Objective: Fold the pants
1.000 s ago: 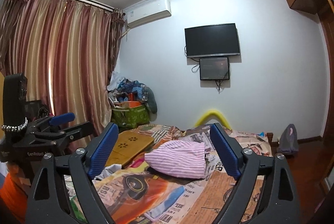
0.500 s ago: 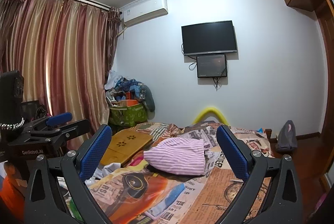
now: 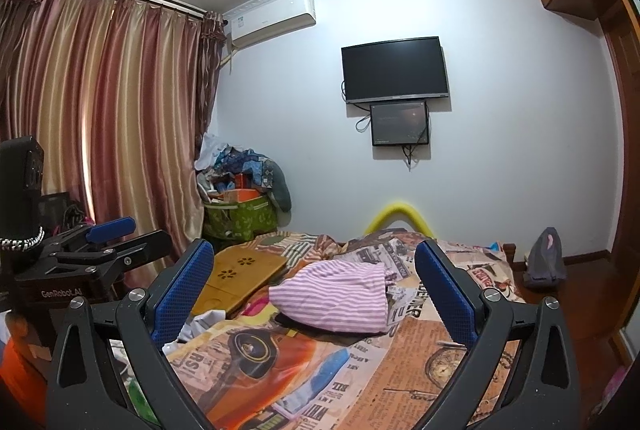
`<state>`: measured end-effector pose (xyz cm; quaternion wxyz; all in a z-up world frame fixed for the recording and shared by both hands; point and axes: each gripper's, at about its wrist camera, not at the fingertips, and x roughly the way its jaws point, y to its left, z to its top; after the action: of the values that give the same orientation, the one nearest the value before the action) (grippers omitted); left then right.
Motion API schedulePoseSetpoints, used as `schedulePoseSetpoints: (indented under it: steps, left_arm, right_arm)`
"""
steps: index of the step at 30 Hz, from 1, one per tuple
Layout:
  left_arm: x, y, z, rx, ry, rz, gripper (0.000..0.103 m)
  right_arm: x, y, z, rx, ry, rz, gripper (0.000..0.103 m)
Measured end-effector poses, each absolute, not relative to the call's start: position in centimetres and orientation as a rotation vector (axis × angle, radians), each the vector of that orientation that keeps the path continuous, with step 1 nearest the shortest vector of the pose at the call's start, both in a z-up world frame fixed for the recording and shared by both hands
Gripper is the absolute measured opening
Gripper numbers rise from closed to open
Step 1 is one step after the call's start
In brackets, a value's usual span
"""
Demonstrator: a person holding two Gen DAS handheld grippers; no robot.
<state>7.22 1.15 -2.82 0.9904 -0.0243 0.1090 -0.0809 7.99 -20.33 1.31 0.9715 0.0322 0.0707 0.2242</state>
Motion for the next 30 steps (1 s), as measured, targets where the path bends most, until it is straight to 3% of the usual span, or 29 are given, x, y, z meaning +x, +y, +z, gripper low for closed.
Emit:
schedulePoseSetpoints:
  steps: [30]
  left_arm:
    - [7.38,0.37,-3.01,-0.033,0.237,-0.203,0.103]
  right_arm:
    - [7.87,-20.35,1.44,0.067,0.143,0.441,0.101]
